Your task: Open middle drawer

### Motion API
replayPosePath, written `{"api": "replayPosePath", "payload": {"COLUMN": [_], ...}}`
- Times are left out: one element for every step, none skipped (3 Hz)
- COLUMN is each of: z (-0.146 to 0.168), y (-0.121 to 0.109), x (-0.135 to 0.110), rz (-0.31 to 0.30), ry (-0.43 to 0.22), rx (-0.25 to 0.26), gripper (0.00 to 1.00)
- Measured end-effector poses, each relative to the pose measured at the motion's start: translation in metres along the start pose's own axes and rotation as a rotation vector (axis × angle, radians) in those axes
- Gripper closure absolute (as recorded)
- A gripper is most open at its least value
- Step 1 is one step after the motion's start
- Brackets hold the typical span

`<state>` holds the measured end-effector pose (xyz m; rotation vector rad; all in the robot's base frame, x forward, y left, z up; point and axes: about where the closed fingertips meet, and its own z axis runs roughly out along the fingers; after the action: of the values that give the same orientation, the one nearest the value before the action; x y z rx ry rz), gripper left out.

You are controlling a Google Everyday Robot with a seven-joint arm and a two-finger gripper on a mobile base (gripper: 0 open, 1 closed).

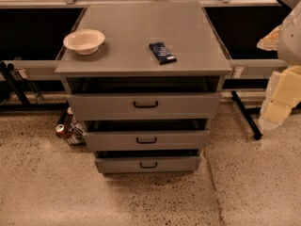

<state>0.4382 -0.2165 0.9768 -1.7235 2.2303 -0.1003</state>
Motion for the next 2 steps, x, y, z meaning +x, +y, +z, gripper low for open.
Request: {"api": "replayPosePath", "payload": {"z": [0.003, 0.033], "y": [0.002, 0.014], "x": [-0.002, -0.006], "rz": [-0.009, -0.054], "ry": [-0.006, -0.04], "rx": [0.007, -0.007], "gripper": [0.0, 0.0]}}
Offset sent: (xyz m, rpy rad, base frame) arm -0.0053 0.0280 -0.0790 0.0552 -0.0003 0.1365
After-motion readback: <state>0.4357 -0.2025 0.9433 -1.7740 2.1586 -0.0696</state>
